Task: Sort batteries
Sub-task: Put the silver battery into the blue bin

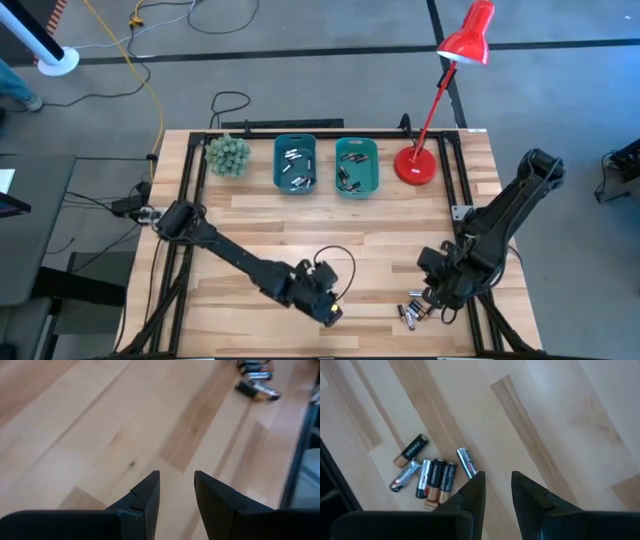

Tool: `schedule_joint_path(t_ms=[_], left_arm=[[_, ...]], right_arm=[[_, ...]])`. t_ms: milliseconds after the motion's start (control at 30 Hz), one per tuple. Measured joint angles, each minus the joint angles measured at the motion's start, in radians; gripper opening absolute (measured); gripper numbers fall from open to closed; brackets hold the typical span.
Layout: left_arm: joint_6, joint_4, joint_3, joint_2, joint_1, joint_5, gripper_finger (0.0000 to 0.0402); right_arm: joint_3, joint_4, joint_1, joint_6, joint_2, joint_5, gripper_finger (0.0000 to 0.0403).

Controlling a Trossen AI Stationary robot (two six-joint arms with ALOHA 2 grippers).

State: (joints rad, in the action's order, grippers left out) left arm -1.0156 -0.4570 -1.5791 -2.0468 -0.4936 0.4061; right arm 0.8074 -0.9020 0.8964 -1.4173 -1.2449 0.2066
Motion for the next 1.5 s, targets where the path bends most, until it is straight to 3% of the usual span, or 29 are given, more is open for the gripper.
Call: schedule_joint_path(t_ms=[300, 567, 733, 1033, 1500], left_arm=[[-0.097, 0.005, 0.0, 0.001, -0.04, 0.022, 0.0116], [-0.107, 0.003, 0.0, 0.001, -0.048, 0.033, 0.0116], [-0.105, 0.003, -0.001, 0.001, -0.046, 0.079, 0.0116], [-0.088, 0.003, -0.001, 0.001, -0.045, 0.099, 0.0116], [-0.077, 0.001, -0.001, 0.001, -0.043, 0.104, 0.0116]], right_arm=[[0.0, 0.113, 0.016, 0.241, -0.087, -0.007, 0.0125], [0.0, 0.122, 0.048, 0.234, -0.132, -0.049, 0.0194], [0.0, 0.131, 0.079, 0.348, -0.173, -0.049, 0.0228], [0.0, 0.135, 0.097, 0.399, -0.238, -0.051, 0.0217], [0.001, 0.172, 0.021, 0.41, -0.35, -0.057, 0.0181]])
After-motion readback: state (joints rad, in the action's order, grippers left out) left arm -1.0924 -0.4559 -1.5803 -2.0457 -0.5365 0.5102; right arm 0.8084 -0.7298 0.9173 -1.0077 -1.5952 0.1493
